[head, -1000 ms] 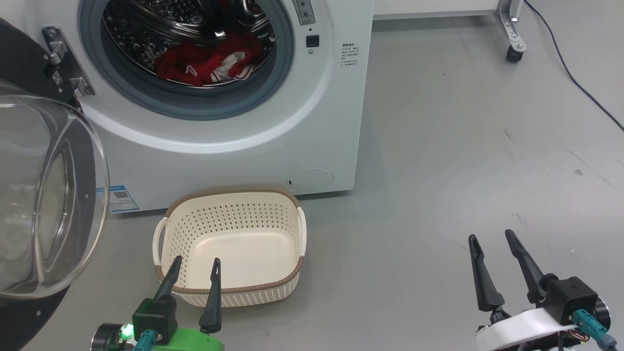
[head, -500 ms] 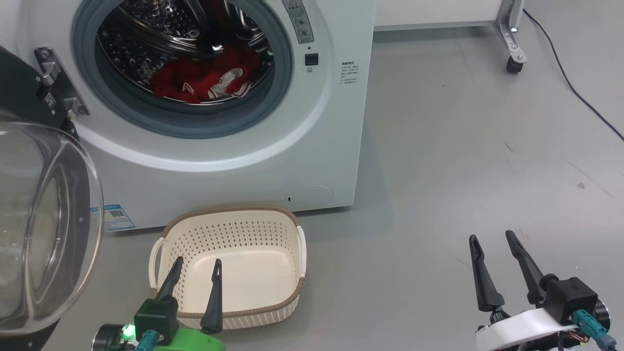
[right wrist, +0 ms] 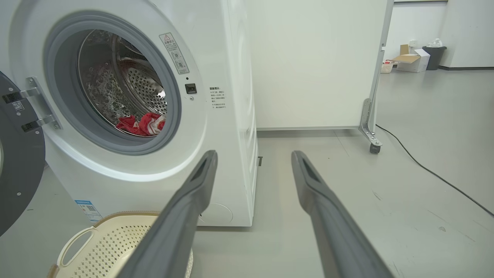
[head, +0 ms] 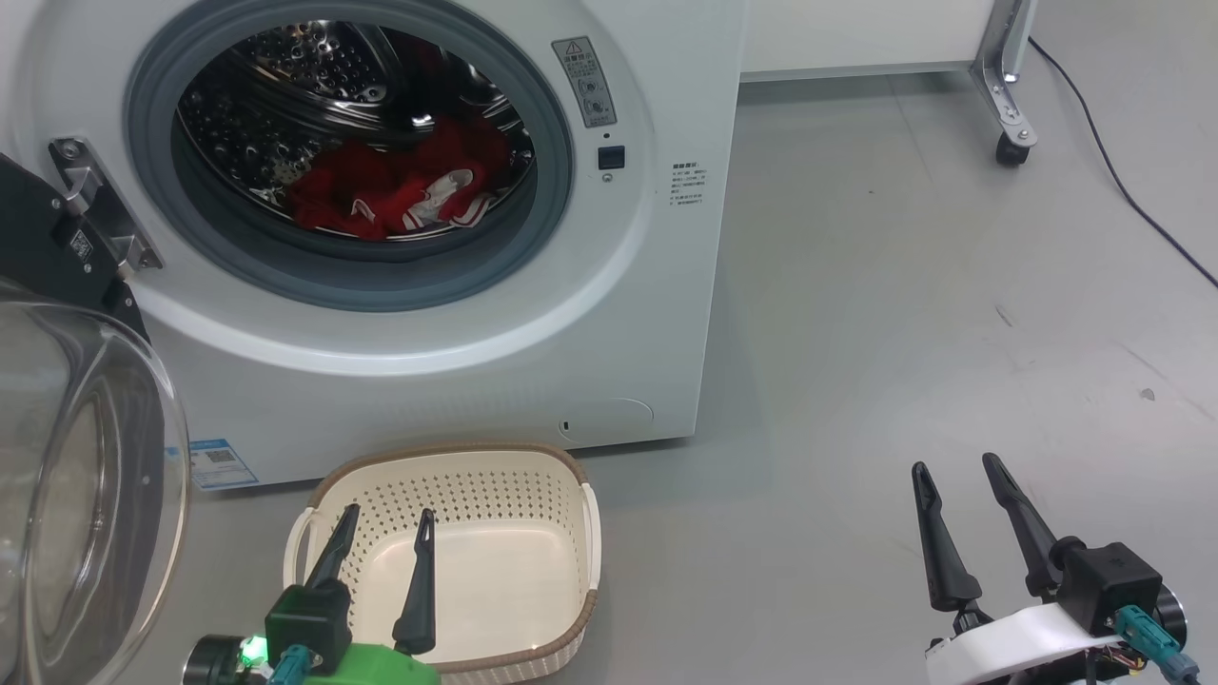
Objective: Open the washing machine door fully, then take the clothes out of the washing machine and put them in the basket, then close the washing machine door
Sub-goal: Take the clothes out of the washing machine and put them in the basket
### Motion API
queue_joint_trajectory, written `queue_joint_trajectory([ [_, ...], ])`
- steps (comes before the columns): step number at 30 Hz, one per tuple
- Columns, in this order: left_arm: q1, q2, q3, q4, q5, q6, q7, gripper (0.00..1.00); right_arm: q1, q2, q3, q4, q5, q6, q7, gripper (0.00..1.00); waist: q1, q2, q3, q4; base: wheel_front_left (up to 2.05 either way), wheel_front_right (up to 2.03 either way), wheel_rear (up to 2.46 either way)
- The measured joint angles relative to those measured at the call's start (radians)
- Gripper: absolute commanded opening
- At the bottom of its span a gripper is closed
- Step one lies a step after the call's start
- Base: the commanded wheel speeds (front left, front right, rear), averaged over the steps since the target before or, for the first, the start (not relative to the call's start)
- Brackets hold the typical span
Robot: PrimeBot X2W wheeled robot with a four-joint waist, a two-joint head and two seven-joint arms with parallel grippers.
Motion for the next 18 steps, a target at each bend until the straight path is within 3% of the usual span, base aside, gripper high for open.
queue_joint_trajectory([
  [18, 0.0, 0.0, -0.003, 0.011, 0.0, 0.003, 0.0, 1.0, 0.005, 0.0, 0.007, 0.012, 0.0, 0.0, 0.0, 1.0, 0.0, 0.0, -0.012, 0.003, 0.18, -0.18, 0.0],
])
